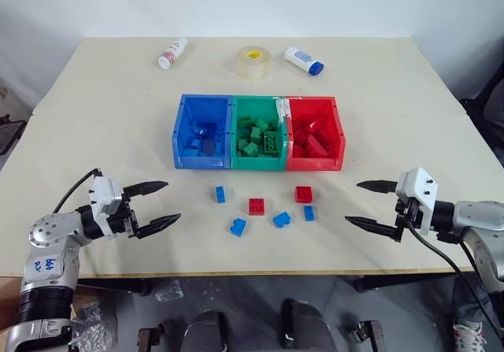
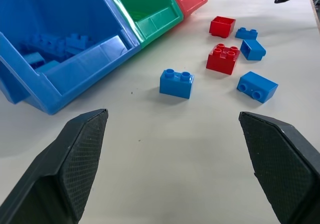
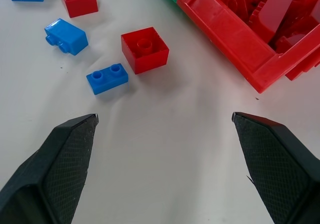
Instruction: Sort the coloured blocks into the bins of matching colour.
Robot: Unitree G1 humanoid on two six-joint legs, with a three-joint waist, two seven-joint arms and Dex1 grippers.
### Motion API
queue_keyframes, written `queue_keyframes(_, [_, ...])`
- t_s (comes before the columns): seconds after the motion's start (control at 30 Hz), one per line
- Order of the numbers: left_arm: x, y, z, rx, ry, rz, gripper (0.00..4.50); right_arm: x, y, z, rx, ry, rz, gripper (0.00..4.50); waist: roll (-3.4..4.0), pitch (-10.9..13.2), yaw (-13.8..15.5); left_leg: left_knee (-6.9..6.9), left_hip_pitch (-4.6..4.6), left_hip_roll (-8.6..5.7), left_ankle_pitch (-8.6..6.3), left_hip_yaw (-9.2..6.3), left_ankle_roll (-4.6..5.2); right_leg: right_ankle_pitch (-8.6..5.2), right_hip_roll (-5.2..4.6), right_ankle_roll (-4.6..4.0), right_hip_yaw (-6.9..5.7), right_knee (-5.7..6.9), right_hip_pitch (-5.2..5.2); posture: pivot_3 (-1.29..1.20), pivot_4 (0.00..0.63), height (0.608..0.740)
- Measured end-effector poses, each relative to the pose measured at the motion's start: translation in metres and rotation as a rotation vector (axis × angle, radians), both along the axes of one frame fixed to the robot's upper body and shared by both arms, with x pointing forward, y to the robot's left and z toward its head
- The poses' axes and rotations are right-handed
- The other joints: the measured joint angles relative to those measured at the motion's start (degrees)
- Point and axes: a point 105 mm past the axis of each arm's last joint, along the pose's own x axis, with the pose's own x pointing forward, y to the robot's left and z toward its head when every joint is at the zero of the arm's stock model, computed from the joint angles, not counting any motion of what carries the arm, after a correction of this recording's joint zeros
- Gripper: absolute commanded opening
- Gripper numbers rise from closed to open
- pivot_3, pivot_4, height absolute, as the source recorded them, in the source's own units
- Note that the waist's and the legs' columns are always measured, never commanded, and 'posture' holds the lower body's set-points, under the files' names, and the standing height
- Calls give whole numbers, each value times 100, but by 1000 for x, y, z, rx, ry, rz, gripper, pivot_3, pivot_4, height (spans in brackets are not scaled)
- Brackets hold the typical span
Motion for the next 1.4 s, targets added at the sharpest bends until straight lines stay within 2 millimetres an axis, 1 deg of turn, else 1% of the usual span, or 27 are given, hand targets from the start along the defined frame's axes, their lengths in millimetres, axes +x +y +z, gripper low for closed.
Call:
queue_keyframes(0.13, [1,0,0,-3,10,5,4460,3,5,2,23,-18,0,4500,0,0,0,1,0,0,0,0,0,0,0,0,0,1,0,0,150,740])
queue_keyframes(0.2, [6,2,2,-8,17,39,4460,7,7,2,37,-19,-19,4500,0,0,-1,1,0,0,0,-2,0,0,0,0,0,4,0,0,150,740])
queue_keyframes(0.33, [11,2,3,-18,45,65,4460,11,3,-1,48,19,-79,4500,0,0,5,1,0,-1,0,-2,0,0,0,0,0,4,0,0,150,740])
queue_keyframes(0.4, [10,0,0,-5,51,51,4460,6,-5,-7,38,55,-108,4500,0,0,22,-1,-2,-1,0,-3,0,0,0,0,-2,2,0,0,150,740])
queue_keyframes(0.5, [8,-2,-4,-1,73,32,4460,-10,-33,-14,-18,108,-174,4500,0,0,60,0,-4,-2,-1,-1,2,0,0,0,-2,-3,0,0,150,740])
queue_keyframes(0.57, [8,-3,-3,-4,71,16,4460,-18,-46,-10,-46,109,-207,4500,0,0,62,5,-3,-1,-1,-1,2,0,0,0,-1,-1,0,0,150,740])
queue_keyframes(0.6, [8,-3,-2,-4,69,12,4460,-21,-50,-8,-58,110,-213,4500,0,0,61,4,-1,0,-1,-2,1,0,0,0,-1,0,1,0,150,740])
queue_keyframes(0.7, [9,-1,-3,-4,70,-2,4460,-27,-51,2,-66,87,-222,4500,0,0,4,4,3,1,0,-2,0,1,0,-1,0,1,2,0,150,740])
queue_keyframes(0.77, [9,-2,-2,-3,67,-19,4460,-31,-46,5,-66,90,-211,4500,0,0,-5,3,3,1,0,-3,0,1,0,-1,0,7,2,0,150,740])
queue_keyframes(0.87, [7,-3,-1,-3,68,-41,4460,-34,-30,4,-72,109,-162,4500,0,0,-2,4,2,0,-1,-3,1,1,0,-1,0,5,2,0,150,740])
queue_keyframes(0.9, [7,-3,-2,-5,71,-48,4460,-33,-22,3,-73,119,-136,4500,-1,0,-10,6,2,1,-1,-3,1,1,0,-1,1,5,2,0,150,740])
queue_keyframes(0.97, [6,-4,-1,-9,70,-59,4460,-27,3,2,-52,128,-66,4500,-2,-1,-23,11,2,3,-1,-5,1,2,0,-3,0,10,1,0,150,740])
queue_keyframes(1.03, [5,-6,0,-10,65,-65,4460,-22,23,0,-33,137,-10,4500,-2,-1,-10,12,1,3,-1,-8,1,2,0,-3,0,12,0,0,150,740])
queue_keyframes(1.1, [4,-7,0,-13,59,-69,4460,-19,35,-4,-27,154,26,4500,-2,-1,7,14,-5,0,-3,-9,3,2,-2,-3,-2,9,0,0,150,740])
queue_keyframes(1.17, [1,-9,-3,-18,68,-73,4460,-11,48,-6,-20,155,63,4500,-2,-1,7,28,-9,0,-9,-9,7,2,-2,-3,-3,10,0,0,150,740])
queue_keyframes(1.23, [-4,-15,-5,-17,66,-96,4460,-3,58,-18,-31,179,84,4500,-4,-1,7,38,-14,0,-12,-11,9,2,-2,-2,-5,12,0,0,150,740])
queue_keyframes(1.33, [-10,-17,-9,-18,78,-101,4460,5,62,-35,-45,217,89,4500,-4,-1,4,43,-16,1,-13,-11,9,2,-2,-2,-6,14,0,0,150,740])
queue_keyframes(1.4, [-12,-20,-9,-18,77,-106,4460,9,64,-35,-47,207,101,4500,-4,-1,-5,45,-15,2,-13,-11,9,2,-2,-2,-5,18,0,0,150,740])
